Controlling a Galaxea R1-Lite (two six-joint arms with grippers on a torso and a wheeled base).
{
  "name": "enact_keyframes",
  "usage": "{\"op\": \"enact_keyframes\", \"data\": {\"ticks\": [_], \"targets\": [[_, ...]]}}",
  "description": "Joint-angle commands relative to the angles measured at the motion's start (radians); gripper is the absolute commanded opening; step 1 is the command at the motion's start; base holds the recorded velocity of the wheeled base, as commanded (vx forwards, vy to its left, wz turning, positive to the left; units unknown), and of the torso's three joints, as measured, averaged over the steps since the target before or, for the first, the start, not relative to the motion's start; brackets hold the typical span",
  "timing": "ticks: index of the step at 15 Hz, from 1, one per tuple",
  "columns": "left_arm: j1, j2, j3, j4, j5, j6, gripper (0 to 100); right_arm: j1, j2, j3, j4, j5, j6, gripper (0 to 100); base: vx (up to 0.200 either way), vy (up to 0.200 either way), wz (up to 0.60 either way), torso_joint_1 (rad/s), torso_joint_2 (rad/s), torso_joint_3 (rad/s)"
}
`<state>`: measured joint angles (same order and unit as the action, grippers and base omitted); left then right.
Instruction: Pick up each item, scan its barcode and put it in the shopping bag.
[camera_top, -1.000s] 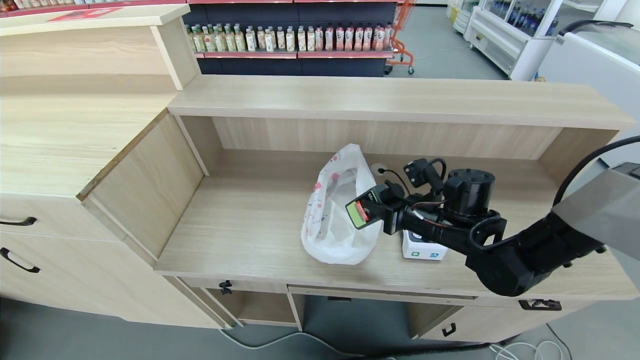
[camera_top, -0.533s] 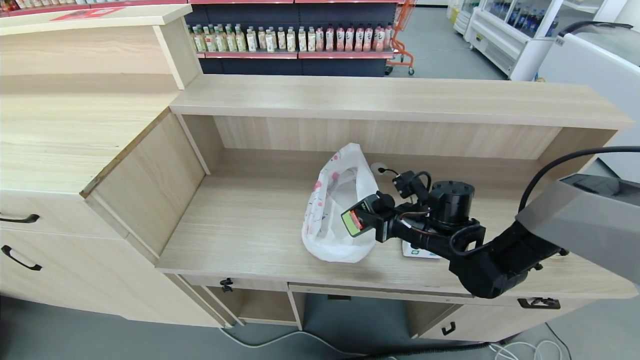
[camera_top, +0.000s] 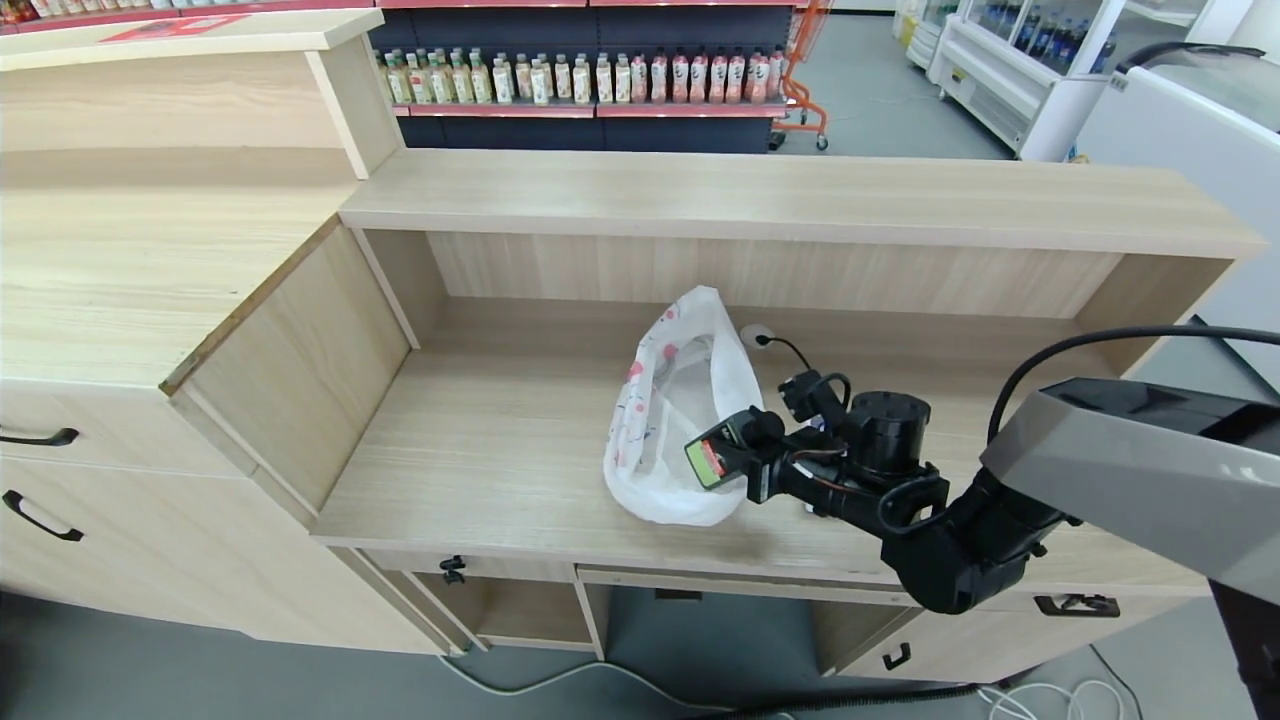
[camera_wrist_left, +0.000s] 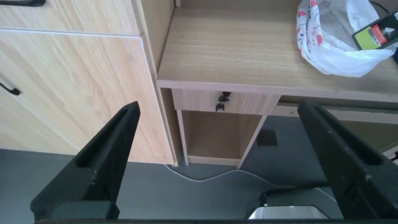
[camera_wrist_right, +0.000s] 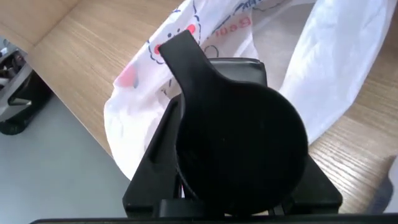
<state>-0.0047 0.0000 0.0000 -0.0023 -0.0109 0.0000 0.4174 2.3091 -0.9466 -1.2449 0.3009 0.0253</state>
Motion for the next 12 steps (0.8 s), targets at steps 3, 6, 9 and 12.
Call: {"op": "enact_keyframes", "data": {"ticks": [3, 6, 9, 12], "targets": [[0.000, 0.002, 0.000, -0.001, 0.000, 0.000, 100, -0.014, 0.029, 0.006, 0.002, 0.003, -0.036, 0, 0.000, 0.000, 0.00, 0.000, 0.00, 0.000], [0.000, 0.002, 0.000, -0.001, 0.000, 0.000, 100, -0.014, 0.010, 0.005, 0.001, 0.003, -0.048, 100, 0.000, 0.000, 0.00, 0.000, 0.00, 0.000], [0.000, 0.002, 0.000, -0.001, 0.000, 0.000, 100, -0.014, -0.060, 0.006, 0.013, 0.009, -0.044, 100, 0.000, 0.000, 0.00, 0.000, 0.00, 0.000], [0.000, 0.002, 0.000, -0.001, 0.000, 0.000, 100, -0.016, -0.220, 0.051, 0.090, 0.035, -0.027, 100, 0.000, 0.000, 0.00, 0.000, 0.00, 0.000]]}}
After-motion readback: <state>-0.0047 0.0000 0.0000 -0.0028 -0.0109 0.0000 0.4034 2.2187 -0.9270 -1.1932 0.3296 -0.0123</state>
